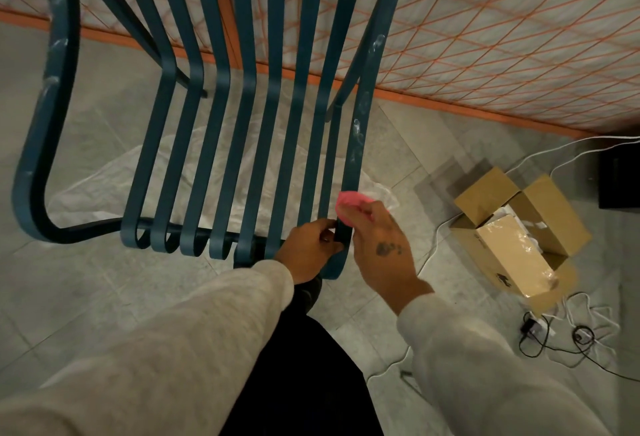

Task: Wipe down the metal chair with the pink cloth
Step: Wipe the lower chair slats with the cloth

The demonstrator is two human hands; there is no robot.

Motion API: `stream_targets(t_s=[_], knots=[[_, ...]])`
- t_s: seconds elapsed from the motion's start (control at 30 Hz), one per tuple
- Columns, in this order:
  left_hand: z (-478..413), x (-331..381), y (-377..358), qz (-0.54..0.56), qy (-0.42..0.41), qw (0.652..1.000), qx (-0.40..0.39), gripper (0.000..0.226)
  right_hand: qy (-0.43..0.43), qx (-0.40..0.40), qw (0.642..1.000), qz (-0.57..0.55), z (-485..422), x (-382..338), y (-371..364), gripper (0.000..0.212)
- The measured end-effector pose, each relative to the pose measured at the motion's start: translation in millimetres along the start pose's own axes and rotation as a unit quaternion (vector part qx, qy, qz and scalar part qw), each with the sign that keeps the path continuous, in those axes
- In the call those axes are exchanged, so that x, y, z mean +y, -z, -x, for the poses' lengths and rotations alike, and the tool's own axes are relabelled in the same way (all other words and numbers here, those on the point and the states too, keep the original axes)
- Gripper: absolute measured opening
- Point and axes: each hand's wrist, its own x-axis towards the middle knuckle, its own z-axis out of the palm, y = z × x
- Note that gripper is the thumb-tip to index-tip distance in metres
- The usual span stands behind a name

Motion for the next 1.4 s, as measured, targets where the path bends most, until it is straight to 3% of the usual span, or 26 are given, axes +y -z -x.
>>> stream_targets(t_s=[0.13, 0.2, 0.3, 0.37, 0.43, 0.53, 0.63, 0.8, 0.97, 1.1, 1.27, 1.4], knots=[[1, -1, -1, 0.016, -0.007, 1.0, -0.002, 0.035, -0.091, -0.067, 0.979, -0.168, 28, -7, 1, 0.035], [2, -1, 0, 0.011, -0.01, 1.0, 0.003, 0.035, -0.096, -0.094, 0.976, -0.174, 16, -8, 18, 0.034], [0, -1, 1, 0.023, 0.018, 1.0, -0.011, 0.042, -0.089, -0.053, 0.973, -0.204, -23, -9, 47, 0.035], [-2, -2, 1, 0.026, 0.033, 0.999, -0.018, 0.043, 0.013, -0.023, 0.988, -0.15, -49, -10, 54, 0.039], [-2, -2, 1, 0.021, 0.028, 0.999, -0.014, 0.041, 0.105, -0.079, 0.991, -0.033, -67, -13, 53, 0.048], [-1, -4, -2, 0.041, 0.024, 0.999, 0.004, 0.036, 0.166, -0.187, 0.94, 0.23, -73, -24, 52, 0.04], [0, -11, -7, 0.094, 0.045, 0.994, 0.014, 0.026, 0.195, -0.223, 0.901, 0.317, -57, -35, 44, 0.028], [1, -16, -8, 0.101, 0.04, 0.994, 0.028, 0.026, 0.217, -0.284, 0.907, 0.222, -59, -25, 46, 0.025], [5, -9, -3, 0.138, 0.063, 0.988, 0.026, 0.074, 0.188, -0.208, 0.93, 0.237, -77, -25, 65, 0.04], [5, -7, -3, 0.13, 0.053, 0.99, 0.02, 0.087, 0.195, -0.237, 0.913, 0.269, -51, -31, 52, 0.039], [7, -2, -2, 0.124, 0.037, 0.992, 0.004, 0.087, 0.12, -0.255, 0.959, -0.002, -24, -22, 48, 0.032], [2, -6, 8, 0.058, 0.026, 0.998, -0.021, 0.07, 0.01, -0.128, 0.99, -0.056, -23, -21, 56, 0.036]])
